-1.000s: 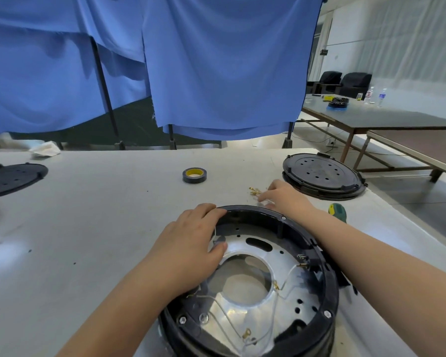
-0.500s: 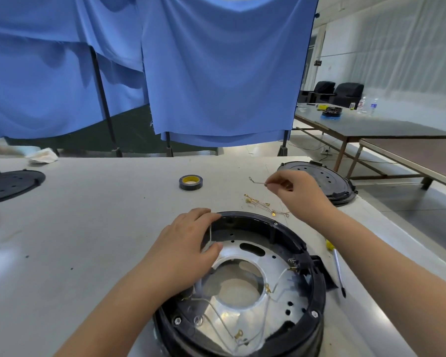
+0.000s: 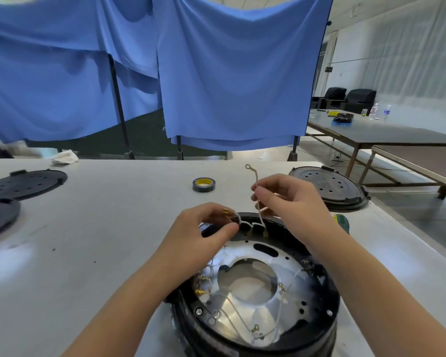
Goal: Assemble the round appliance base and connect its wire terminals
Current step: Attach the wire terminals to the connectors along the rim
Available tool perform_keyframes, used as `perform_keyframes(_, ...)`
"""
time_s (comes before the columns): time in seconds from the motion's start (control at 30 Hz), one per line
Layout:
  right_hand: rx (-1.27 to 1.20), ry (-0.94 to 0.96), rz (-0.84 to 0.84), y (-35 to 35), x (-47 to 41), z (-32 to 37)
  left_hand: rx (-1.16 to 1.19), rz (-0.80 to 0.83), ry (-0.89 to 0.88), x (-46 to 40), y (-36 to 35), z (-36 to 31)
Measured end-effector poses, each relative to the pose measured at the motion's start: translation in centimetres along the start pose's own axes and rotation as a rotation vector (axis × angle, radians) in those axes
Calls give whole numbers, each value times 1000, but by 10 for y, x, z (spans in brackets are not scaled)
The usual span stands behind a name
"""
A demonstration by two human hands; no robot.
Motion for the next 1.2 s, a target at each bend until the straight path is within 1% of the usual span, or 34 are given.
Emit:
perform_keyframes(0.13, -70, -139, -17, -6, 2, -12, 76, 26, 45, 1, 2, 0)
perform_keyframes(0.27, -213, -265, -11, -4, 2, -18, 179, 56, 116, 0, 3, 1)
perform_keyframes(0.4, -283, -315, -17, -3, 4, -22, 278, 45, 130, 0, 3, 0)
perform_keyframes(0.57, -302, -328, -34, -4, 7, -23, 263, -41, 124, 0, 1, 1)
perform_keyframes(0.63, -259, -317, -33, -4, 9, -24, 274, -54, 131, 0, 0, 2)
perform_keyframes(0.73, -157, -236, -29, -4, 11, -23, 290, -83, 138, 0, 0, 2)
perform_keyframes(0.83, -82, -181, -2, -4, 13, -23, 291, -159, 140, -1, 2, 4)
perform_keyframes(0.97, 102, -194, 117, -8, 15, -27, 326, -257, 159, -2, 6, 6)
perform_keyframes(1.07, 129, -188, 135, -9, 16, -27, 320, -287, 172, -2, 7, 5)
perform_keyframes(1.13, 187, -117, 106, -7, 15, -28, 347, -271, 196, -2, 7, 5)
perform_keyframes(1.2, 318, 6, 50, -5, 15, -27, 383, -226, 222, -2, 6, 4)
Point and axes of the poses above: each hand's wrist, its own x-axis away from the middle knuckle, its own y-axis out of the back of the hand, z = x × y, the point moved 2 cm from there along -x, towards the middle knuckle, and after that the axes turned 8 degrees about -z, right-handed, at the moved point
